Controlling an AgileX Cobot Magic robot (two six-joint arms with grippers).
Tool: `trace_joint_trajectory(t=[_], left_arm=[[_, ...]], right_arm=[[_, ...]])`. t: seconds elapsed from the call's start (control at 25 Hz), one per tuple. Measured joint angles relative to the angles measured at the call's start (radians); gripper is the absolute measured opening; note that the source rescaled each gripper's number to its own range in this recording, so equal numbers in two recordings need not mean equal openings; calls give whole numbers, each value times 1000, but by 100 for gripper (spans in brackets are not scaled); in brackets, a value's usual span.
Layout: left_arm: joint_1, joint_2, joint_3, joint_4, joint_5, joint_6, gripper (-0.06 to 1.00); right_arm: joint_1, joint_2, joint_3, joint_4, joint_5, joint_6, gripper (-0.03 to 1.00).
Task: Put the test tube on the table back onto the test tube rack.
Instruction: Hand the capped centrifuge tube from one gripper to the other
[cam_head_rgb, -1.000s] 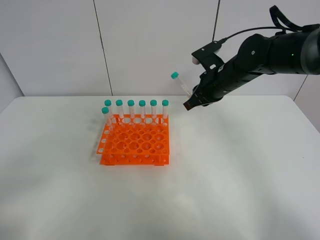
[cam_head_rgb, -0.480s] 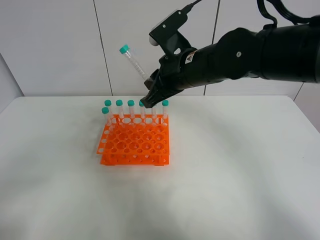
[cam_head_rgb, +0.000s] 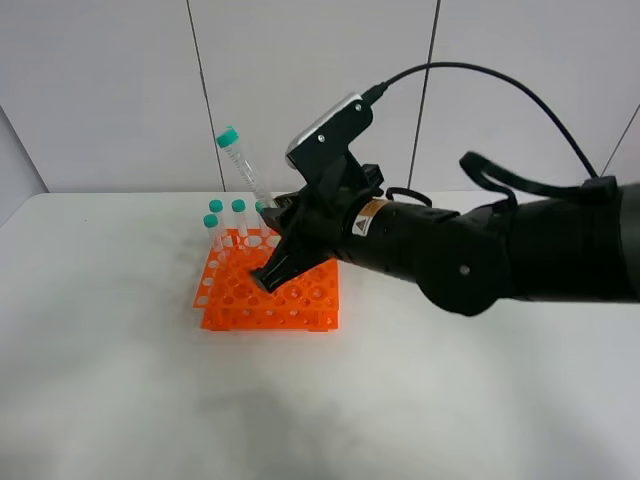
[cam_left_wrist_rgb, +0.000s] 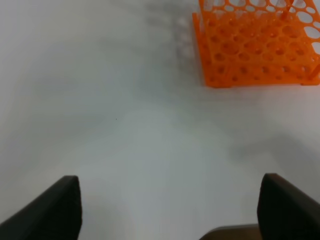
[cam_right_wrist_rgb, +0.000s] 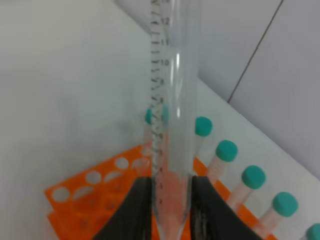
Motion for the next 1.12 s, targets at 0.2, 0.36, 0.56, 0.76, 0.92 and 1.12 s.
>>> trace_joint_trajectory(t=[0.2, 0.36, 0.56, 0.76, 0.92, 1.12], left_arm=[[0, 0, 0, 0, 0, 0, 100], [0, 0, 0, 0, 0, 0, 100], [0, 0, 0, 0, 0, 0, 100], [0, 0, 0, 0, 0, 0, 100], [0, 0, 0, 0, 0, 1, 100], [0, 0, 16, 0, -14, 1, 100]], right_arm=[[11, 0, 107, -237, -215, 349, 32], [11, 0, 150, -504, -331, 588, 32], [11, 0, 158, -699, -344, 702, 32], [11, 0, 158, -784, -358, 746, 32], [11, 0, 158, -885, -394, 807, 32], [11, 0, 158, -944, -435, 837, 32]])
